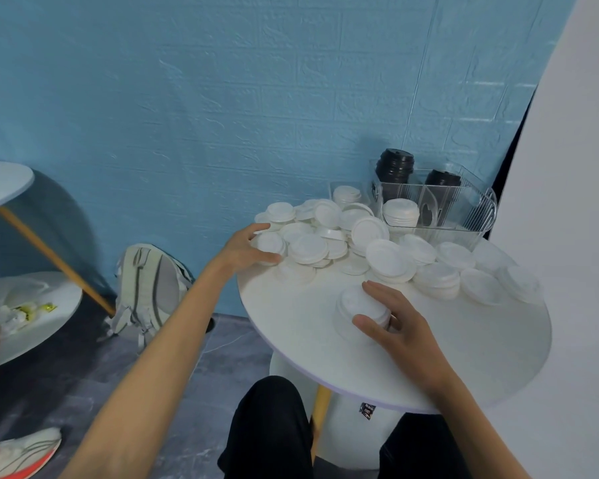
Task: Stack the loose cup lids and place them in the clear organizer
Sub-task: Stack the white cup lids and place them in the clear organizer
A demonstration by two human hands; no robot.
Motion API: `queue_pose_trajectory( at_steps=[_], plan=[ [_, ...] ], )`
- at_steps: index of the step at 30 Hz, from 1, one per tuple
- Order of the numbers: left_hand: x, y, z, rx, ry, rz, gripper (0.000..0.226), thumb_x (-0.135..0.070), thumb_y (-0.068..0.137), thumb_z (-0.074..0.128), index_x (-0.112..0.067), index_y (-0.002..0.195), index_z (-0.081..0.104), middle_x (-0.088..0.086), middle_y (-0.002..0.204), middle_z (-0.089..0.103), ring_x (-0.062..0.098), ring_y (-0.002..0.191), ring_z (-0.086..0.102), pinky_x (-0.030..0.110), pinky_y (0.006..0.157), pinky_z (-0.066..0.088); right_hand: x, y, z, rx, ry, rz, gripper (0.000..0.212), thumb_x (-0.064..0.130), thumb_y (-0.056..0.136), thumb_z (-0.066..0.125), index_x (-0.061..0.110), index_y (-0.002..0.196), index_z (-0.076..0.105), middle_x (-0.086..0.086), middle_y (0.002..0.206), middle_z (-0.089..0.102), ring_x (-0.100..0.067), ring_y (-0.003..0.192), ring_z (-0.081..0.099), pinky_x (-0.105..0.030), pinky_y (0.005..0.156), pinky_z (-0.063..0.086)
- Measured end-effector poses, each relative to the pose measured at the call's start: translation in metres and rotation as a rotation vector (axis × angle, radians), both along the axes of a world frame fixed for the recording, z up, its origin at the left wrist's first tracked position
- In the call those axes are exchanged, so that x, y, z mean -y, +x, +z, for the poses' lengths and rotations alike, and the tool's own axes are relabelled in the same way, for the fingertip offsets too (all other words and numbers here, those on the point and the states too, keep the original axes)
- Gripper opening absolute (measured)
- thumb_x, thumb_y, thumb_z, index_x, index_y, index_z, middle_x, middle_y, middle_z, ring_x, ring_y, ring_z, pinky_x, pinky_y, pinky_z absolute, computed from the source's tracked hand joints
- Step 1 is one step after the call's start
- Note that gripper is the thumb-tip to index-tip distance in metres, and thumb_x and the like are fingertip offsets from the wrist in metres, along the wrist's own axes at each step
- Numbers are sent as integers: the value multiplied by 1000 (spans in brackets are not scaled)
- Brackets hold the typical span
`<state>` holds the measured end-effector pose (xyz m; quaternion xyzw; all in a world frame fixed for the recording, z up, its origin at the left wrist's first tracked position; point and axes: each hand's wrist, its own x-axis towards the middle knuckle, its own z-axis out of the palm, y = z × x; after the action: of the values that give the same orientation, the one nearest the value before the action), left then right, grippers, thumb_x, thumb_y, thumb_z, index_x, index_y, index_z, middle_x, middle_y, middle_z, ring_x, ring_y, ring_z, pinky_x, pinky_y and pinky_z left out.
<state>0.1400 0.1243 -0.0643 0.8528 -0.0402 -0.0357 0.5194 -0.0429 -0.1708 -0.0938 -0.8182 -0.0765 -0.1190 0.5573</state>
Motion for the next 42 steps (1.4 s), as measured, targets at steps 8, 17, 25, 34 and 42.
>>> queue_pose_trajectory(
  at_steps=[8, 17, 25, 34, 42],
  plan=[
    [4, -3, 6, -27, 138, 10, 93, -31, 66, 97, -21, 148, 53, -1, 143, 55, 18, 130, 53, 34, 111, 42, 1, 1, -1, -3, -5, 1, 60, 46, 76, 77, 31, 133, 64, 27, 140, 55, 8, 133, 47, -35, 115, 42],
    [6, -9, 9, 6, 74, -7, 91, -27, 66, 94, -23, 147, 53, 0, 142, 57, 17, 132, 53, 31, 108, 42, 0, 0, 0, 2, -13, -10, 60, 48, 76, 76, 30, 132, 65, 27, 140, 55, 7, 134, 47, -37, 116, 41],
    [3, -8, 14, 23, -50, -67, 74, -13, 81, 83, -36, 145, 54, 1, 133, 60, 6, 117, 57, 13, 84, 40, -1, -1, 3, -12, -27, -1, 62, 50, 76, 76, 30, 134, 63, 29, 140, 54, 10, 133, 46, -31, 115, 41],
    [6, -20, 19, 38, -104, -64, 65, -13, 84, 80, -28, 143, 57, -7, 130, 63, 10, 120, 59, 10, 80, 41, -1, -1, 3, -22, -31, -9, 63, 49, 75, 76, 30, 133, 63, 29, 139, 53, 11, 132, 46, -29, 116, 40],
    [58, -69, 50, 242, -14, -350, 65, -11, 76, 89, -22, 135, 65, -10, 129, 65, 7, 104, 62, 9, 84, 45, 1, -2, 0, -73, -22, -11, 87, 67, 60, 84, 41, 138, 54, 29, 136, 57, 3, 130, 52, -36, 112, 44]
  ],
)
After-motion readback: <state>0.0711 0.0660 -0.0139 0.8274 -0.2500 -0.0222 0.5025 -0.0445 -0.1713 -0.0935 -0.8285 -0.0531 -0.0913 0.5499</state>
